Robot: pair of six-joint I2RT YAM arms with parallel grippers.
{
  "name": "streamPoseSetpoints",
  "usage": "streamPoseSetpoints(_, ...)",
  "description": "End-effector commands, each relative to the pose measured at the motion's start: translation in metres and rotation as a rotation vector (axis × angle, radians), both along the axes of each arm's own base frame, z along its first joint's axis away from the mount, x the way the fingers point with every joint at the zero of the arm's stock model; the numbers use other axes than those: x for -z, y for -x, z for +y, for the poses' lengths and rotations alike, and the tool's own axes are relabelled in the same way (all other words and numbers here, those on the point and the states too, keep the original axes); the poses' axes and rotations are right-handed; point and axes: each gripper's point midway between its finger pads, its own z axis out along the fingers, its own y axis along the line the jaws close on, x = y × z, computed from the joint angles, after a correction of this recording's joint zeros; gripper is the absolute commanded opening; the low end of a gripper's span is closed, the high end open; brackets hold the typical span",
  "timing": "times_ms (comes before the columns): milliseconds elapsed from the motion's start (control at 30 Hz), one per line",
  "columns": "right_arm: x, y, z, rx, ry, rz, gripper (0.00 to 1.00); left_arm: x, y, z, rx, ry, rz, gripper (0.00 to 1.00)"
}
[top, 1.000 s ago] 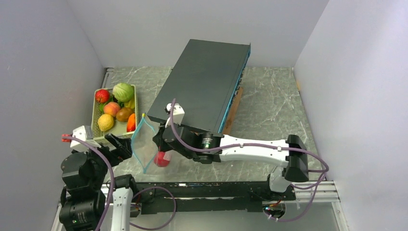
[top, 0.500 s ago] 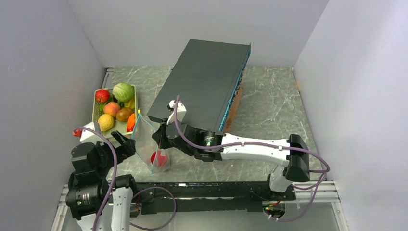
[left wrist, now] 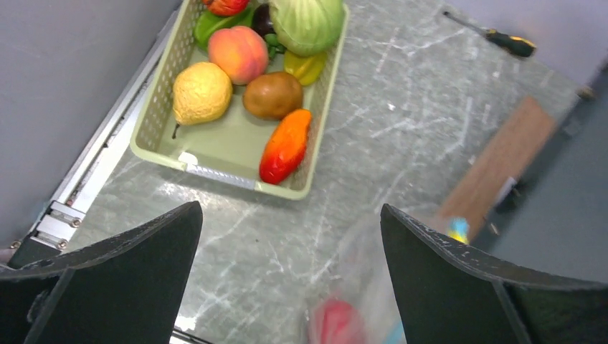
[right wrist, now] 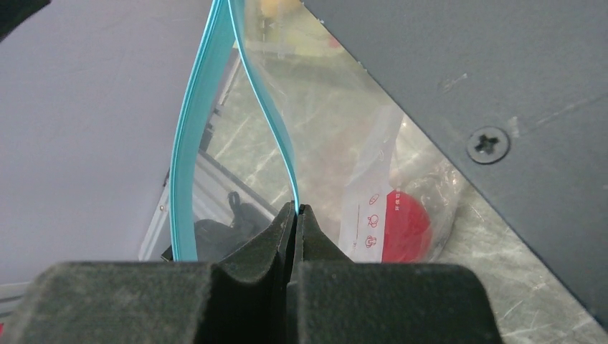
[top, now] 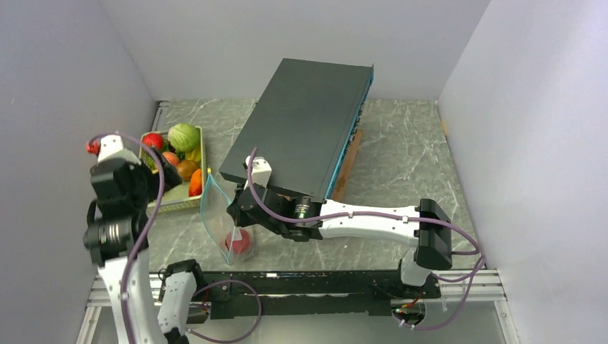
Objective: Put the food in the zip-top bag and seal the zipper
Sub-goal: Pick up the fake fruit from the bin.
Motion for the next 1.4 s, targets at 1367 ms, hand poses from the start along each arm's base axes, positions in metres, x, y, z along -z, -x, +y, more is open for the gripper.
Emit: streamPoseSetpoints(1367, -0.029, 0.002, 0.0, -0.018, -0.061, -0.021, 0.0, 0.244, -0.157, 0.011, 0.351, 0.292, 0.663, 0.76)
